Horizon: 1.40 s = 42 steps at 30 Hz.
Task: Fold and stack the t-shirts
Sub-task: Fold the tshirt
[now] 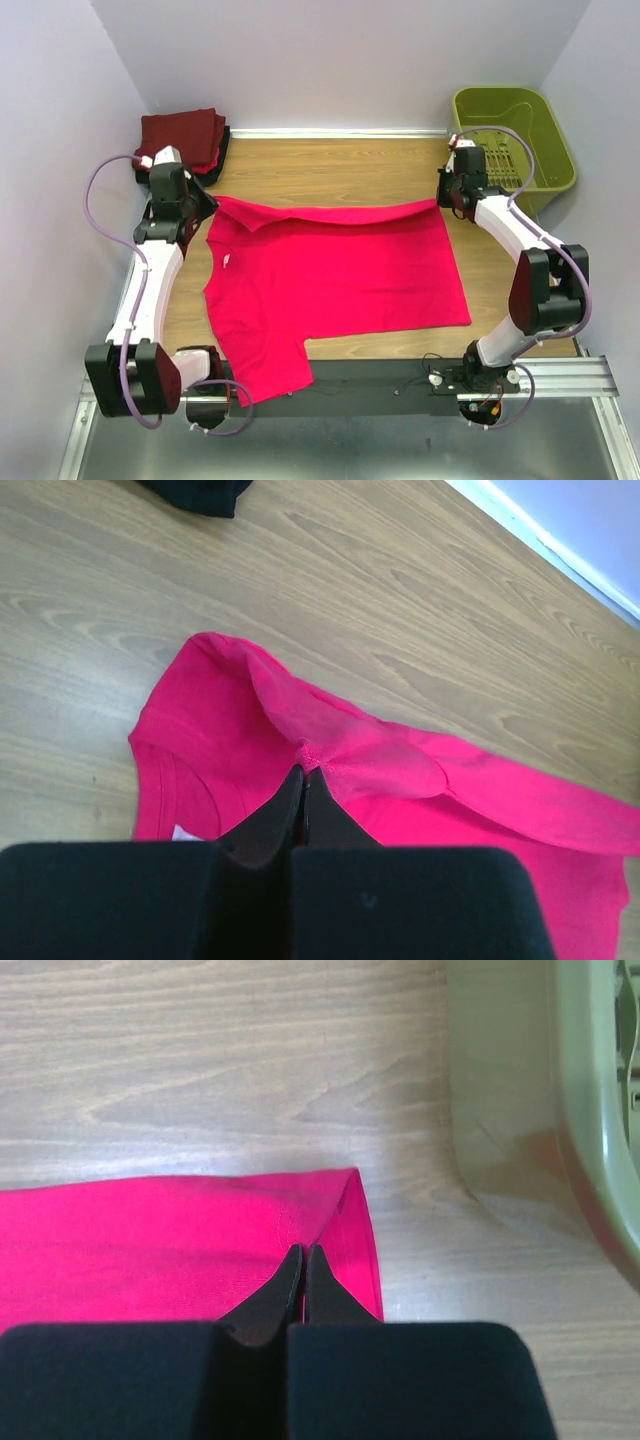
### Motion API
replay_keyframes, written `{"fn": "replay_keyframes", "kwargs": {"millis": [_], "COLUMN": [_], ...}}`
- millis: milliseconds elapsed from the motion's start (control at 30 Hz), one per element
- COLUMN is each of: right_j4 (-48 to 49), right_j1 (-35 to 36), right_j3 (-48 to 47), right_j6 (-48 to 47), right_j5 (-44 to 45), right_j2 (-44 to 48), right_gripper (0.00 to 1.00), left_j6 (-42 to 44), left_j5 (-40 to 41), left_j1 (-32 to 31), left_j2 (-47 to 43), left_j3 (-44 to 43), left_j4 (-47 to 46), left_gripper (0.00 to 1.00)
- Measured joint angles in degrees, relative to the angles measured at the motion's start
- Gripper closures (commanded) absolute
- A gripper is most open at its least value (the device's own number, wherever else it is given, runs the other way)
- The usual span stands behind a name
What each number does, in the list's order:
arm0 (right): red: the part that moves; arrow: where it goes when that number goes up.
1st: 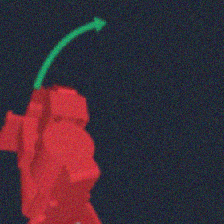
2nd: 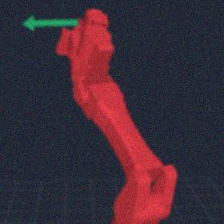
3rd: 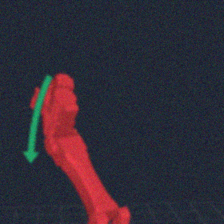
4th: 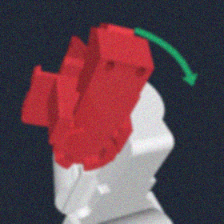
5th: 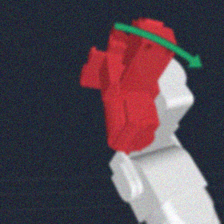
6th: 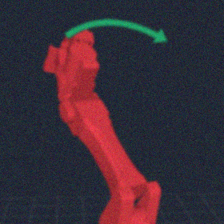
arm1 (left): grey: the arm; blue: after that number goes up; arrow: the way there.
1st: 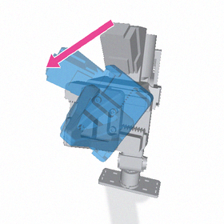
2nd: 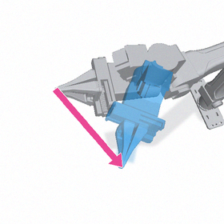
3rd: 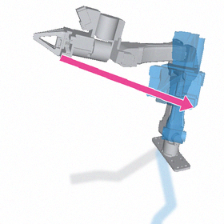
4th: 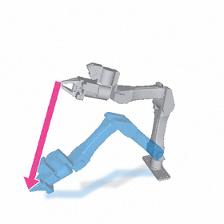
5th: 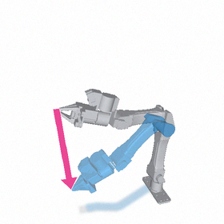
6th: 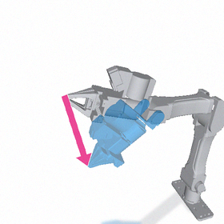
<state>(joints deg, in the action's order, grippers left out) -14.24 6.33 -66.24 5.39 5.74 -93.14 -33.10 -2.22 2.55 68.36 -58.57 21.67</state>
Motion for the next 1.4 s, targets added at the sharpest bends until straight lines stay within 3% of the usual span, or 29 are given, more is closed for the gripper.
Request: {"fn": "replay_keyframes", "kwargs": {"millis": [333,633,667,767,800,933,1100,1400], "right_j4": [-2.2,-2.5,-2.6,-2.7,-3.0,-4.9,-7.1,-9.1], "right_j1": [0.0,0.0,0.0,0.0,0.0,0.0,0.0,0.2], "right_j3": [4.1,4.6,4.6,4.6,4.5,3.4,0.2,-0.5], "right_j6": [3.1,5.5,5.7,6.5,6.8,7.9,9.2,11.3], "right_j5": [1.3,3.1,3.3,4.2,4.5,5.4,4.5,-6.3], "right_j2": [0.0,-6.4,-7.1,-8.4,-8.6,-8.7,-8.3,-3.2], "right_gripper": [0.99,0.91,0.89,0.68,0.57,0.4,0.34,0.31], "left_j6": [-3.2,-5.7,-5.8,-6.1,-6.1,-6.2,-6.4,-7.4], "left_j5": [-0.7,-2.4,-2.5,-2.6,-2.6,-2.6,-2.9,-4.8], "left_j1": [0.1,0.2,0.2,0.2,0.2,0.2,0.3,0.3], "left_j2": [-4.6,-7.1,-7.2,-7.7,-7.9,-9.1,-10.6,-13.8], "left_j3": [9.0,13.6,13.7,14.1,14.2,14.4,14.9,18.3], "left_j4": [1.3,1.2,1.2,1.2,1.2,1.5,1.8,3.9], "left_gripper": [1.0,1.0,1.0,1.0,1.0,1.0,1.0,1.0]}}
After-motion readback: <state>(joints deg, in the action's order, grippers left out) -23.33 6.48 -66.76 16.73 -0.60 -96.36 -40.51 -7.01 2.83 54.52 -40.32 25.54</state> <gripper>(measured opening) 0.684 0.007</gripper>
